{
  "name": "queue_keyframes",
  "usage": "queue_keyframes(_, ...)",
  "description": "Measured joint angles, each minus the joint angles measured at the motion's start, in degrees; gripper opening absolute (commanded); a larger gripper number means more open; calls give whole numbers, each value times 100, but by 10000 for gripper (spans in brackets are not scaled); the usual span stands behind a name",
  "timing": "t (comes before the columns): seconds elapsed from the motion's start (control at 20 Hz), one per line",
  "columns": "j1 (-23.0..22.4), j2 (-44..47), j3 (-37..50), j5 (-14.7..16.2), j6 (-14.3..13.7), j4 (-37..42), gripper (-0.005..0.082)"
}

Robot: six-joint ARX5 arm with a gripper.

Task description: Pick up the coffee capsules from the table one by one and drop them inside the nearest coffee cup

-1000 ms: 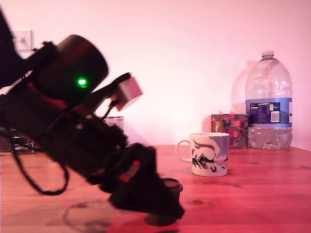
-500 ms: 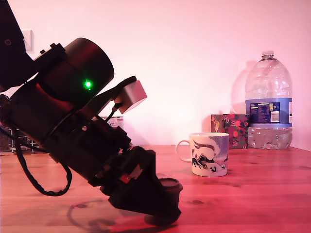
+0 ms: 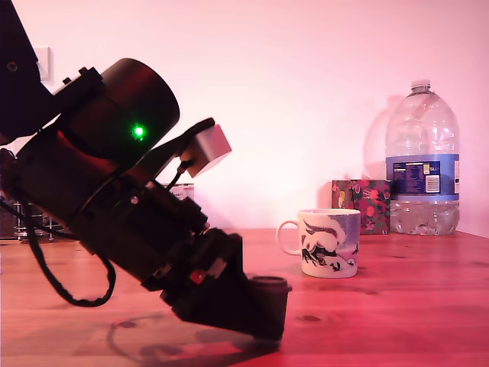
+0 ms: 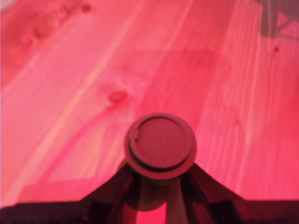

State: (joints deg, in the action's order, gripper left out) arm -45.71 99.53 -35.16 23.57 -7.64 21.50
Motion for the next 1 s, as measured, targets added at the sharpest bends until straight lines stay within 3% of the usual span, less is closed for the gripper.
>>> queue_keyframes(0.15,0,0,2,-142,31,142,37)
queue_keyframes(0.45,122,-109,2,-774,258,542,37)
queue_keyframes(0.7,334,-767,-11,-826,286,647,37)
queue_keyframes(1.0,415,-833,-597,-828,295,459,37)
